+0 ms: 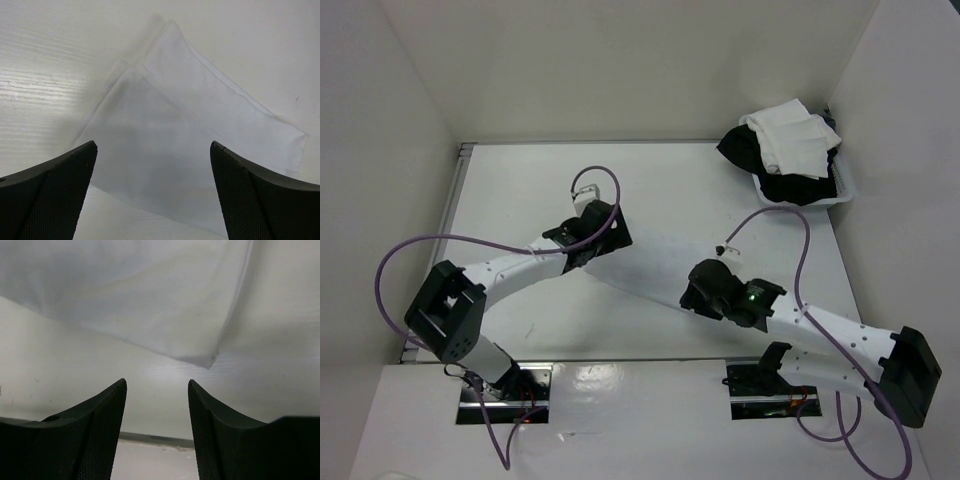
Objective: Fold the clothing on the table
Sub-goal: Fold the skirt
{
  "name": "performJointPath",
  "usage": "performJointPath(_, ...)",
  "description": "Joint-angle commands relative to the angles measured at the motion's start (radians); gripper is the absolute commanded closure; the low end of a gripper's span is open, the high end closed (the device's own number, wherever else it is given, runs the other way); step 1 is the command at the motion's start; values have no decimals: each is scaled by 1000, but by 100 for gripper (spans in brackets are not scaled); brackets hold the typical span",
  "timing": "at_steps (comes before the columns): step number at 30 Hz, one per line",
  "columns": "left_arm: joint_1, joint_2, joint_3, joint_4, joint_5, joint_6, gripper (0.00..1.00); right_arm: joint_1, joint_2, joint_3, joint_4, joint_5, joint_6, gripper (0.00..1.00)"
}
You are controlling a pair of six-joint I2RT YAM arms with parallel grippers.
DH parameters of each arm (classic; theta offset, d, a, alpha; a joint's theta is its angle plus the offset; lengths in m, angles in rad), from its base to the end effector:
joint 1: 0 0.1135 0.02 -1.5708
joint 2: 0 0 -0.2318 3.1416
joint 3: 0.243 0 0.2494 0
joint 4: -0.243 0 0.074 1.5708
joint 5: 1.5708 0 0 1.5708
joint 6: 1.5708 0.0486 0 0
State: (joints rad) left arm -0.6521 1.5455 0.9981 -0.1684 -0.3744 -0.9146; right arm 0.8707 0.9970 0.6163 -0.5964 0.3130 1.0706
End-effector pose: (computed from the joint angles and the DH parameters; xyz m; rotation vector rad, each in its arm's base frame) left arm 0.2826 -0.1934 0.1922 -0.4877 2.2085 -0.4220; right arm 0.1458 0.1498 0.1743 0.3732 2.5000 0.4123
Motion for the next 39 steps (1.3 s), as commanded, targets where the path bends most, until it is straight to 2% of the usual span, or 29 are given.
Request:
performJointPath(1,-29,-38,-7,-22,-26,11,0,22,-26,-33,-6,0,81,42)
performJointPath(4,-43,-38,-7,-34,-46,2,0,42,35,-33,47,0,112,37)
performJointPath(14,-77,-123,-53,-75,-83,-7,0,42,183,2,86,104,141,34)
performJointPath(18,-77,-153,-76,-75,-95,-7,0,-2,183,-7,75,104,120,33)
performJointPath(23,-77,-174,-95,-75,-95,-7,0,-111,75,-47,75,86,57,33)
performJointPath(25,-87,-174,-95,-75,-95,-7,0,-111,66,-47,86,77,57,33)
performJointPath(32,-96,-165,-85,-85,-104,-7,0,-111,247,-4,101,98,48,32)
performJointPath(39,-96,-194,-95,-117,-126,-7,0,-111,314,37,141,87,29,32)
